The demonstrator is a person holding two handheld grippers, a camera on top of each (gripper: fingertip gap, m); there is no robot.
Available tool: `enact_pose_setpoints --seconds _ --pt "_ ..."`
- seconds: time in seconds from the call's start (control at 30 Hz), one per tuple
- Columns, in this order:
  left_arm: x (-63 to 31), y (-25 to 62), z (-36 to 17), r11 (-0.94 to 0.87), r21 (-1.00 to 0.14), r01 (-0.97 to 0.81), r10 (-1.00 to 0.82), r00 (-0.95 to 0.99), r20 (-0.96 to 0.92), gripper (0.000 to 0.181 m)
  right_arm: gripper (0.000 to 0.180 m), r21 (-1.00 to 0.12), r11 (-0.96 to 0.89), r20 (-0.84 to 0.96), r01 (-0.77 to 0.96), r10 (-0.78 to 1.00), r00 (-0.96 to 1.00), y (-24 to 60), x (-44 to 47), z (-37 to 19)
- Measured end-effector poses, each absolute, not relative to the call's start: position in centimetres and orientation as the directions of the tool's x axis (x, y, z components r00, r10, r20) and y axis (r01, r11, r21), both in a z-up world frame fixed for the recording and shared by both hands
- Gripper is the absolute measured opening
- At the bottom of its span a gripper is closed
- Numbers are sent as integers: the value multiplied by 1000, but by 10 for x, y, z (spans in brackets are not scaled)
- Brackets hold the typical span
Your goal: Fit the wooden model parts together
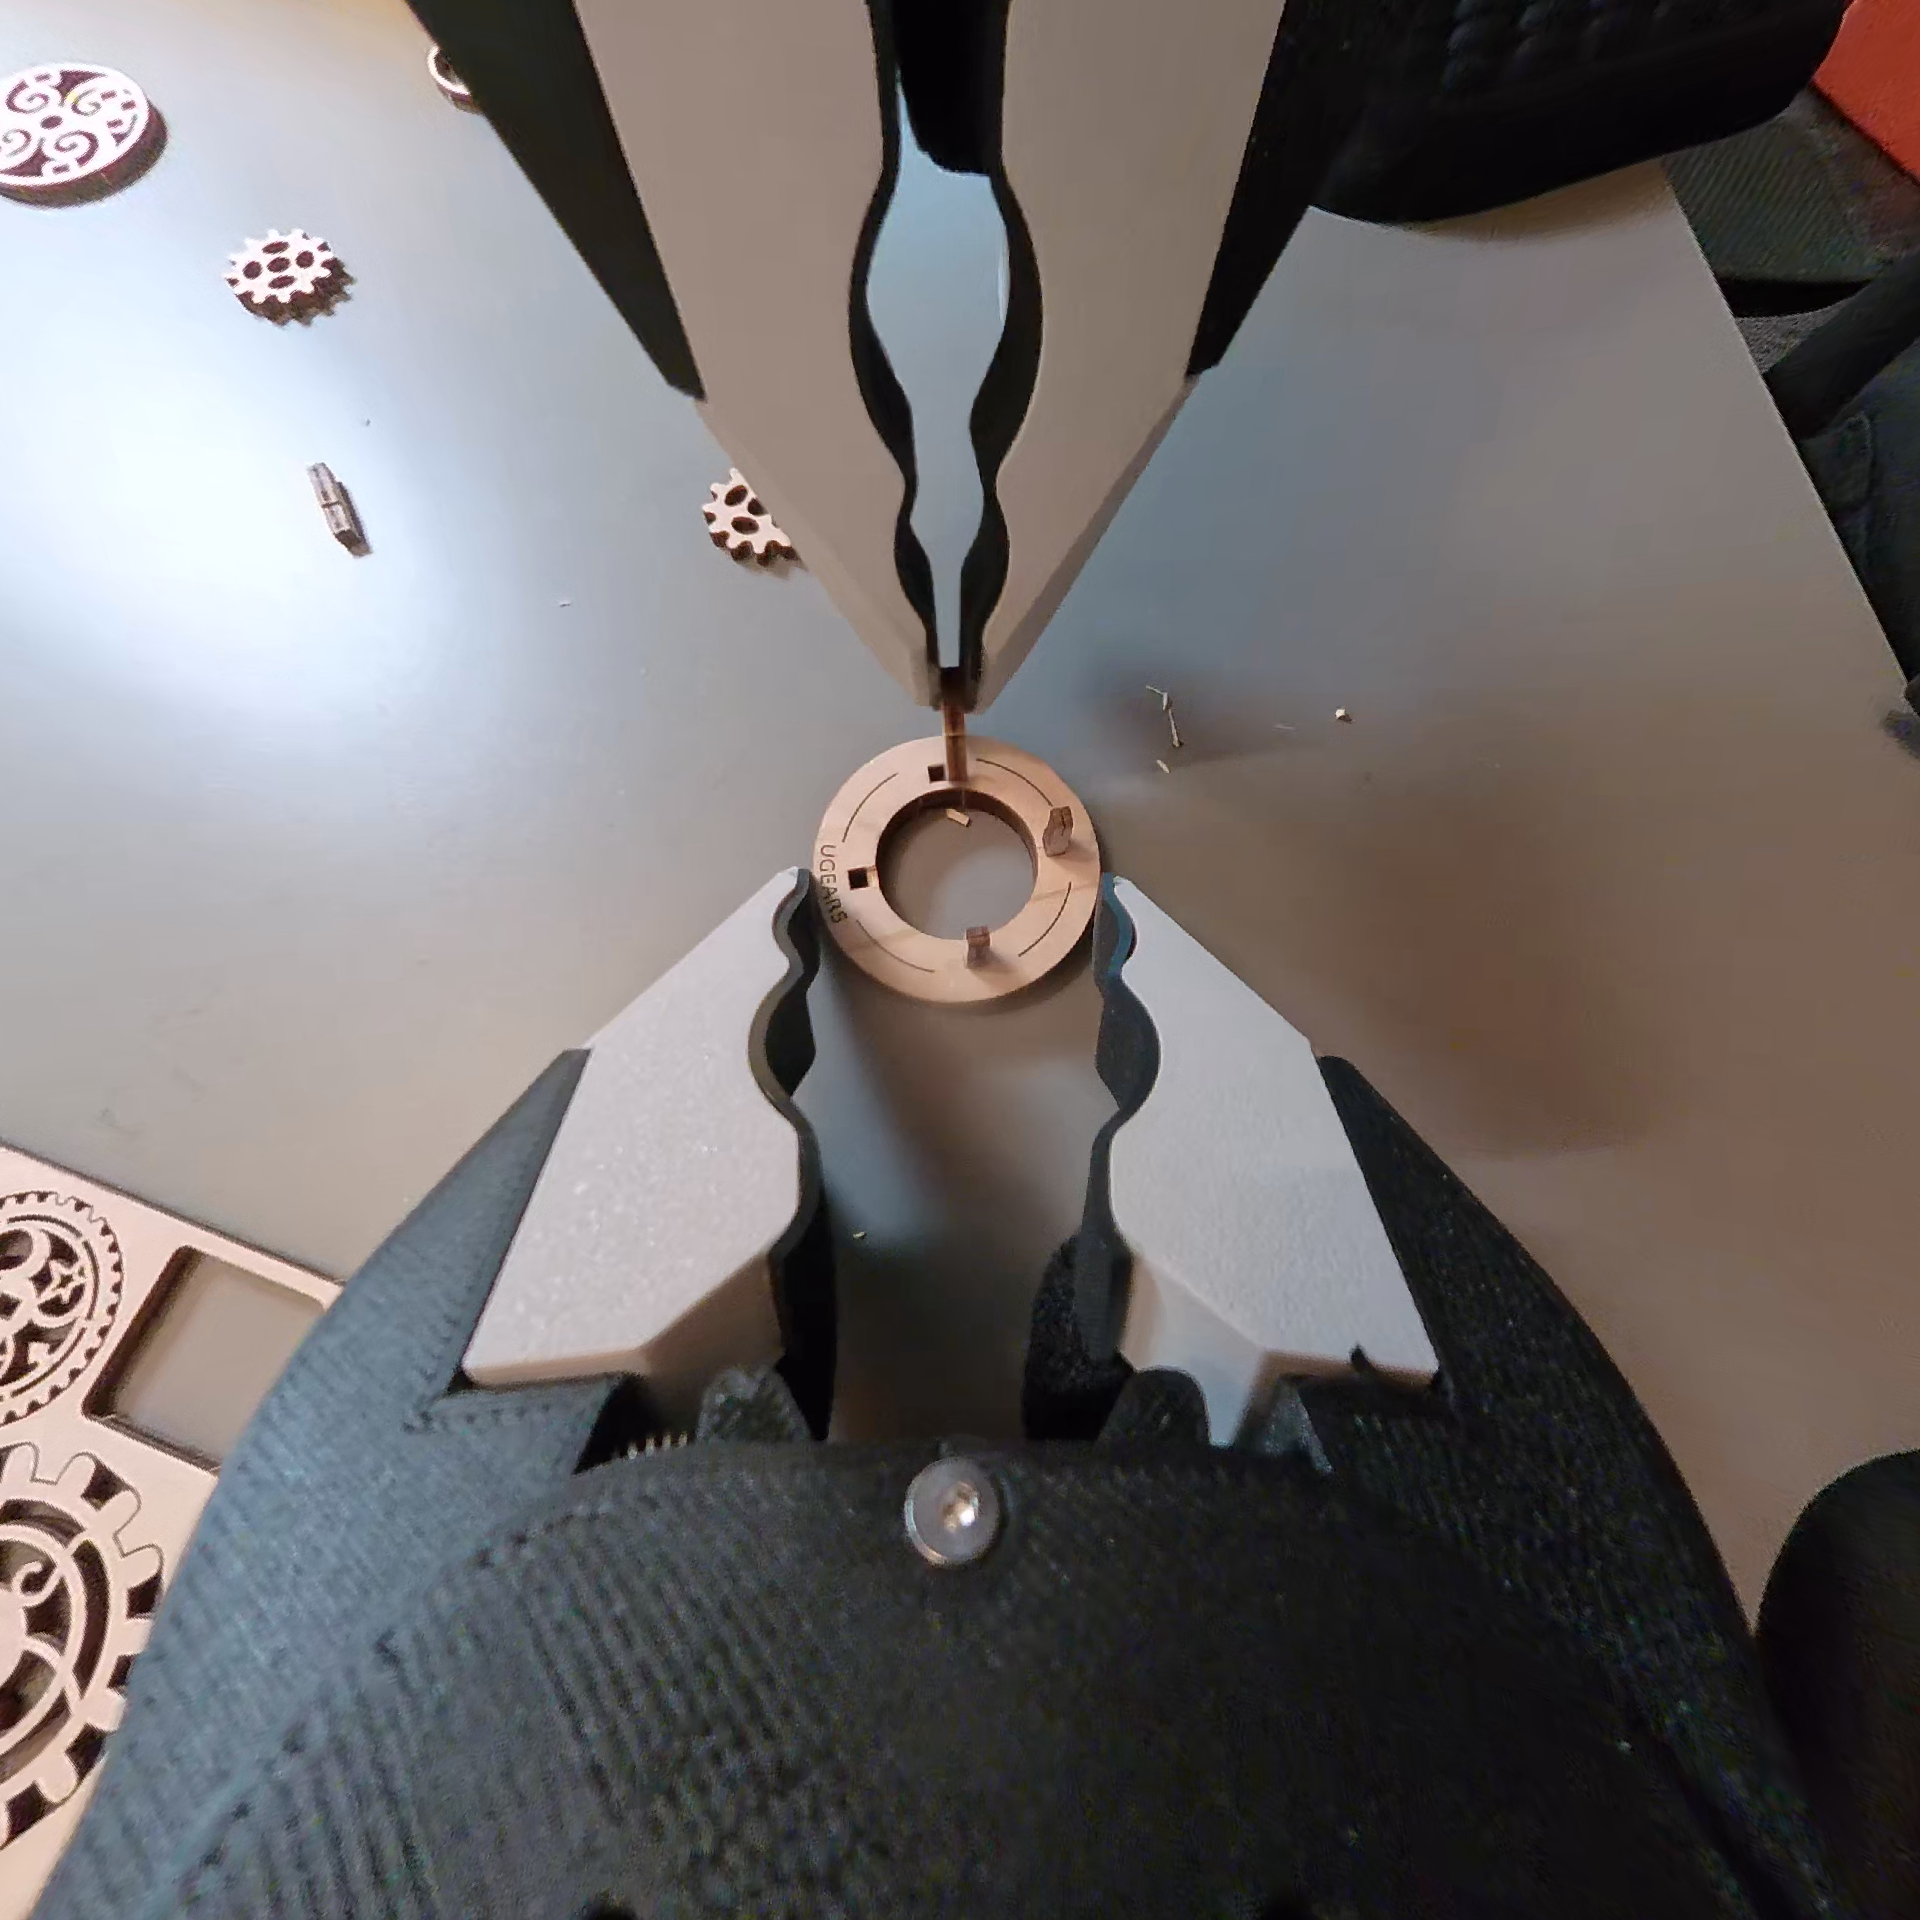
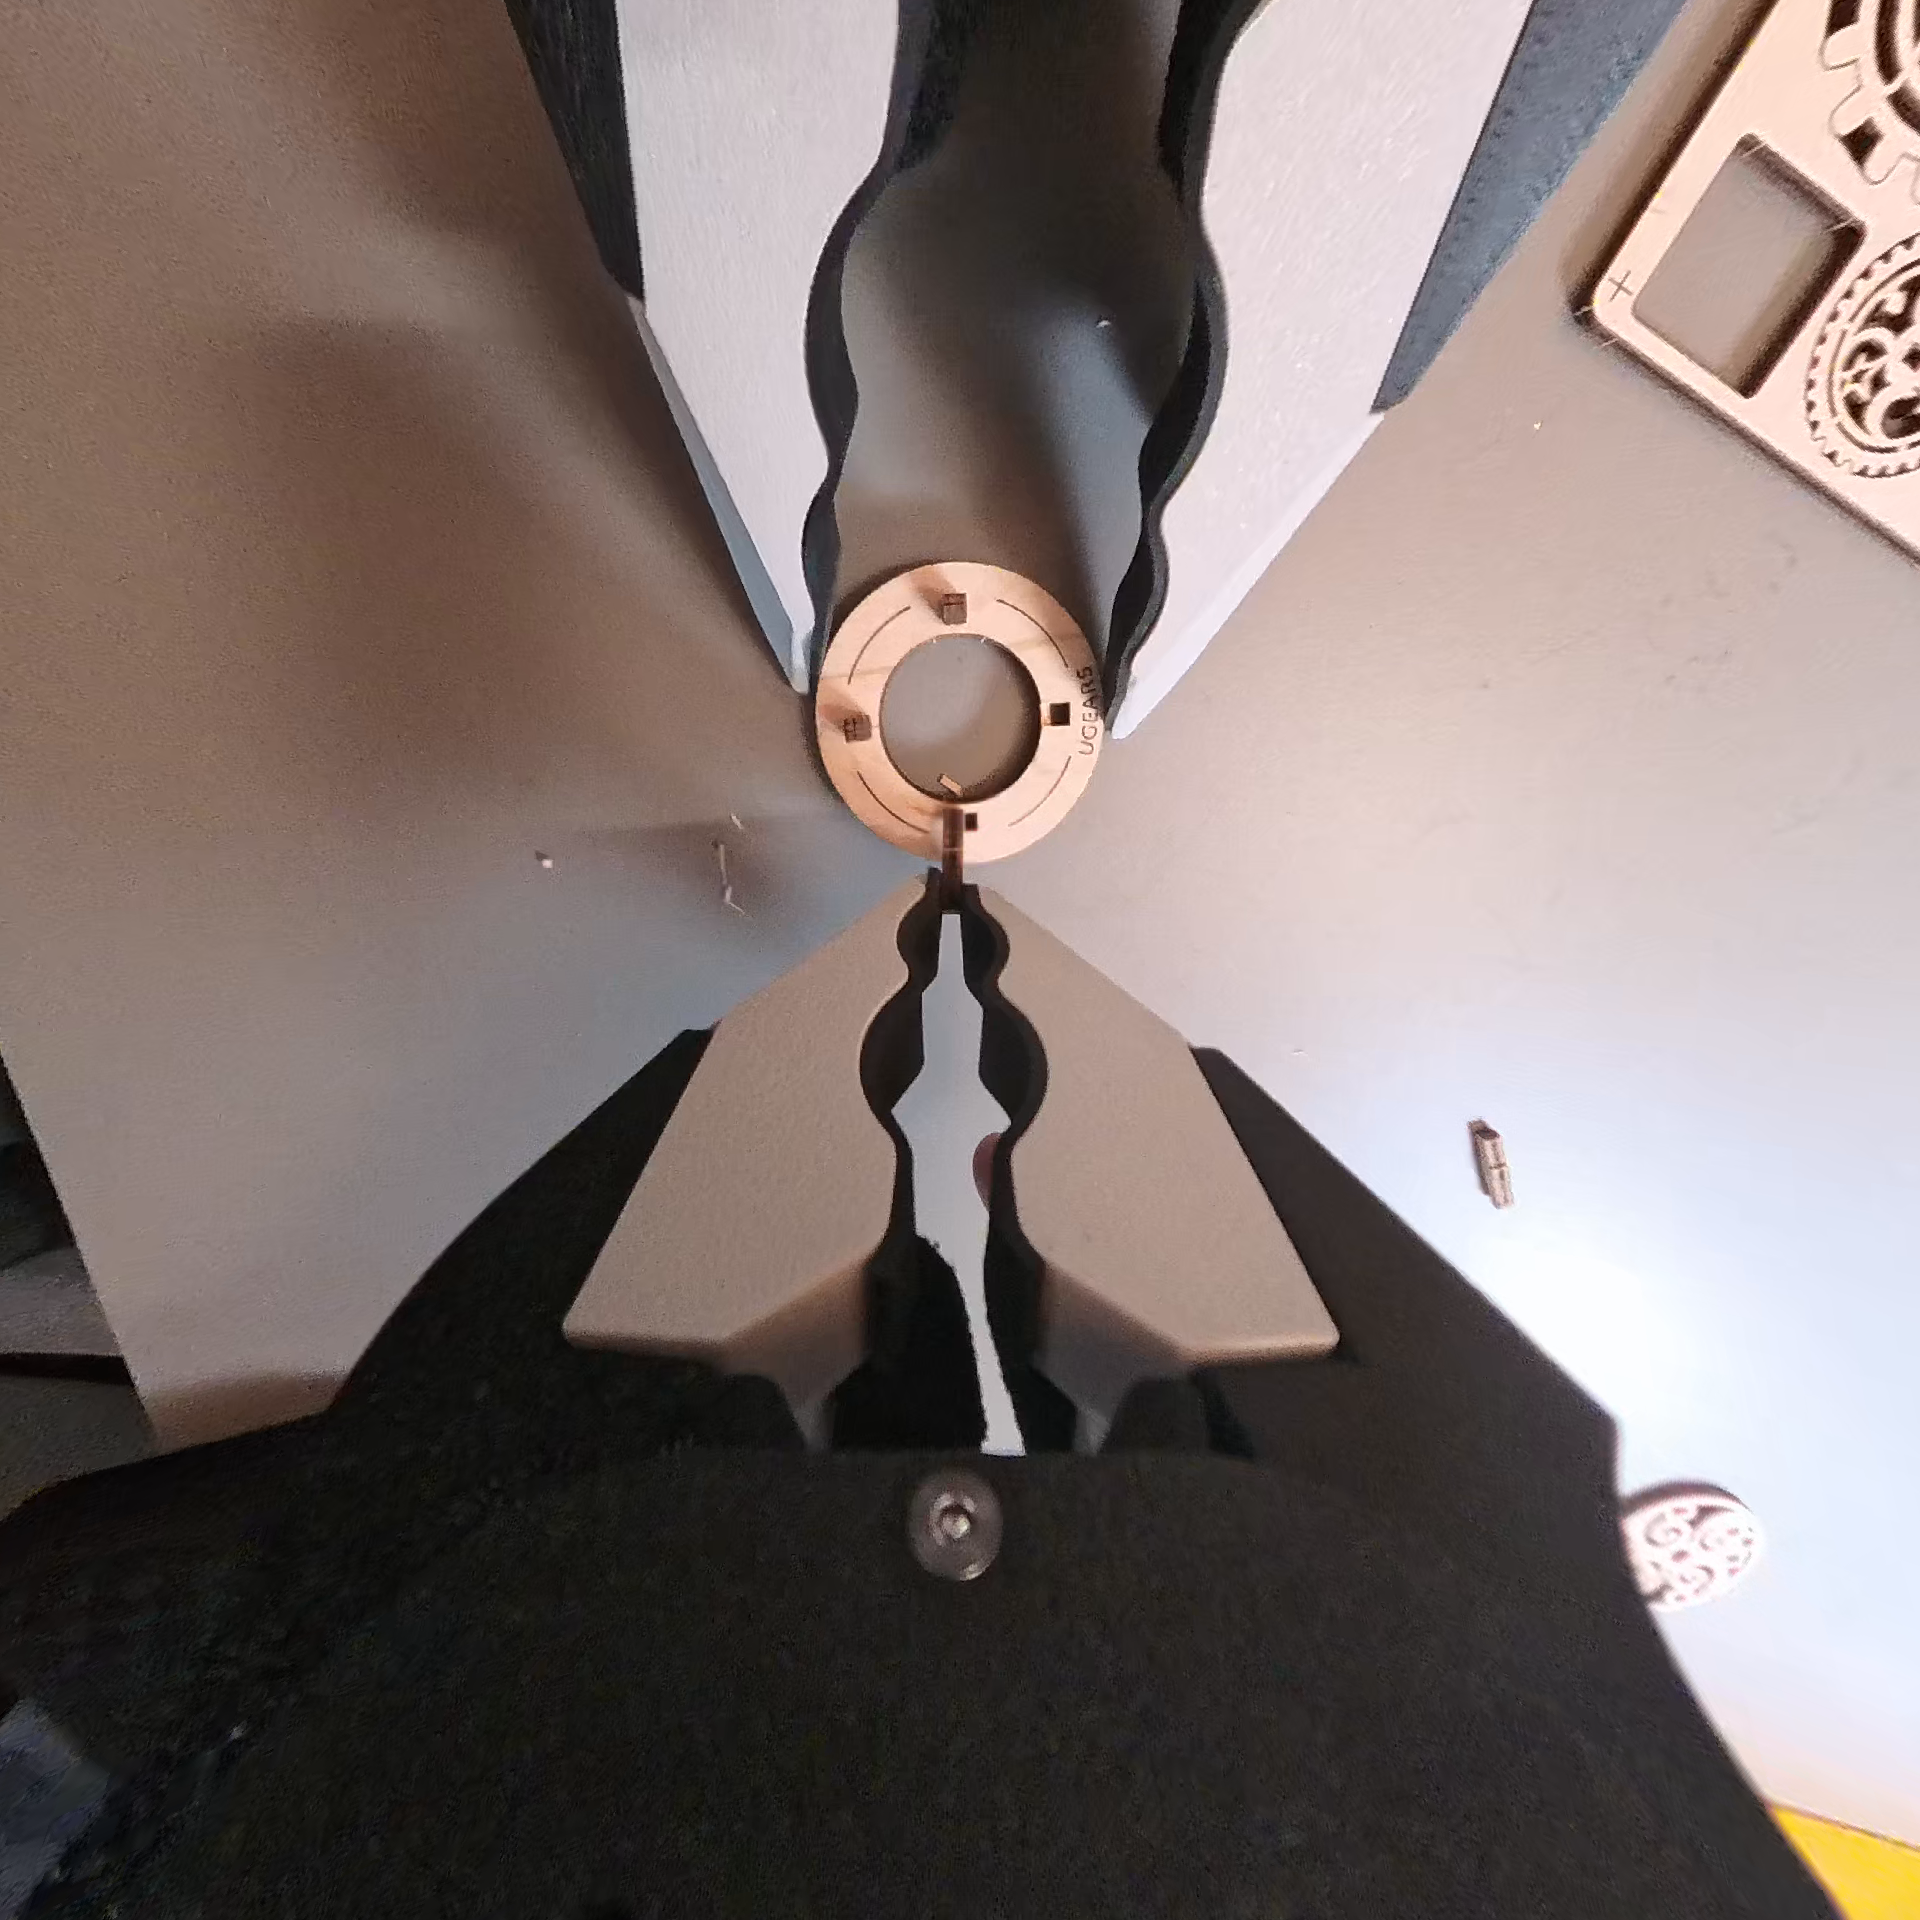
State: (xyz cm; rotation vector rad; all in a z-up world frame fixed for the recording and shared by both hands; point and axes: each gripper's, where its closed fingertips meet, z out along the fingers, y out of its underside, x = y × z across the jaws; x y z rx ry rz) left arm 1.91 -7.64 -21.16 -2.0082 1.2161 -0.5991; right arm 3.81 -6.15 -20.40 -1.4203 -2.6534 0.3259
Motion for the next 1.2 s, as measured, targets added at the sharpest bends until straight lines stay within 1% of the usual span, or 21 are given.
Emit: enact_pose_setpoints --seconds 0.1,0.17,0.2,0.23,0.3,0.4,0.43,0.5,0.57,0.7,0.83,0.97,1.2 --pt "19 -79 -211 -308 -766 -564 -897 441 35 53 0 -265 536 -8 802 830 -557 -65 37 -199" --pt "18 -78 -202 -308 -799 -516 -895 443 59 63 0 -316 541 2 779 822 -570 -69 35 -191" --pt "18 -78 -194 -306 -829 -468 -894 440 81 63 0 -347 542 17 766 820 -573 -70 34 -186" --pt "17 -78 -184 -309 -858 -410 -894 433 114 60 0 -380 543 33 749 817 -576 -71 34 -182" --pt "16 -80 -165 -344 -891 -296 -890 405 210 48 1 -470 540 60 698 808 -585 -77 34 -170" --pt "23 -86 -147 -367 -909 -199 -897 335 289 33 1 -576 522 113 630 814 -570 -84 31 -152" --pt "28 -91 -141 -363 -916 -174 -905 300 302 24 1 -602 517 129 608 815 -565 -87 30 -147" --pt "35 -94 -133 -387 -914 -124 -901 264 345 13 1 -639 524 168 563 810 -562 -91 28 -138" --pt "39 -99 -129 -420 -903 -90 -892 222 393 4 1 -650 534 199 540 806 -558 -93 28 -133" --pt "42 -102 -125 -456 -889 -41 -878 182 442 3 1 -659 564 251 497 788 -562 -96 30 -128" --pt "43 -112 -110 -477 -878 29 -876 63 478 2 2 -743 537 268 399 785 -558 -108 31 -113" --pt "41 -122 -97 -473 -877 85 -881 -33 472 2 2 -824 479 269 302 800 -536 -118 29 -99" --pt "39 -125 -88 -494 -859 133 -869 -92 486 2 3 -876 416 251 245 825 -506 -122 27 -89"
